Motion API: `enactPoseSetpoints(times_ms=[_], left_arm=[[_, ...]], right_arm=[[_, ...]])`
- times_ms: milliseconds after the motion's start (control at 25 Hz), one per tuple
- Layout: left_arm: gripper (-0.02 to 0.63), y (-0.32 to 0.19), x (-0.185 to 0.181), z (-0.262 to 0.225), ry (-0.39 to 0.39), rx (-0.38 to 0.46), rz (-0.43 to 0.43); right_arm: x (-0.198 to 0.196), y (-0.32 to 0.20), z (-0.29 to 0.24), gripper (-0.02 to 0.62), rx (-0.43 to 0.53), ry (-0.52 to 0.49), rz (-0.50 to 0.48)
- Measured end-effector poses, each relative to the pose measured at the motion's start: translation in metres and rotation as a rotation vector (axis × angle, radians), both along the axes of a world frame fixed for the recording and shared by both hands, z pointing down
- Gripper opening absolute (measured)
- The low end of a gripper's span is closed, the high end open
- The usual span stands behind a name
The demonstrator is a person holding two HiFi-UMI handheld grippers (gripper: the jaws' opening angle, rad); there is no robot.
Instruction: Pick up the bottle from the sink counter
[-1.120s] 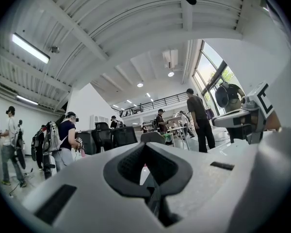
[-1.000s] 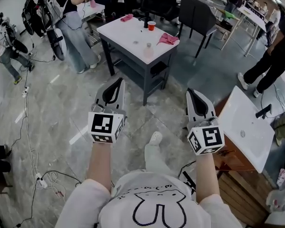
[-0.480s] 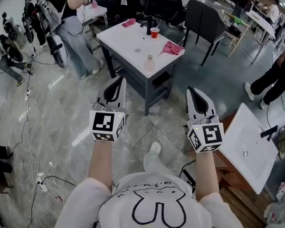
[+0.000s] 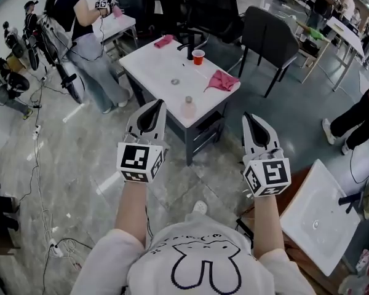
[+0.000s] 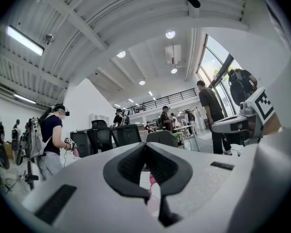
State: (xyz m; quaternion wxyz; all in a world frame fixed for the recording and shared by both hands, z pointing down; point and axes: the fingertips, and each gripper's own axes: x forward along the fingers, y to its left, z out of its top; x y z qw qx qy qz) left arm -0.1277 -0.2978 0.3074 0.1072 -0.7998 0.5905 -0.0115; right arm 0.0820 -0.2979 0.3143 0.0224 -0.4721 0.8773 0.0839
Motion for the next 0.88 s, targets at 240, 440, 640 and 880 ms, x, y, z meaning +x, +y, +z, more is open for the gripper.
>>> enactPoseSetpoints(times_ms=[240, 440, 640, 880], left_arm=[[0.19, -0.065, 0.003, -0.005, 0.021, -0.014, 0.022], [0.405, -0.097, 0.003, 0.008, 0.078, -0.046, -0.002], [0.413, -0.119, 0.006, 0.022, 0.116, -0.091, 0.027], [0.413, -0.141, 0.012, 0.054, 0.141, -0.14, 0.094]], right_arm=[[0.0, -0.068, -0.006, 0.029, -0.025, 0.0, -0.007], [0.002, -0.093, 0.001, 0.029, -0.038, 0.011, -0.02], [0.004, -0.11, 0.009, 0.029, -0.061, 0.012, -0.017], [-0.003, -0.121, 0.027, 0.029, -0.092, 0.021, -0.005]])
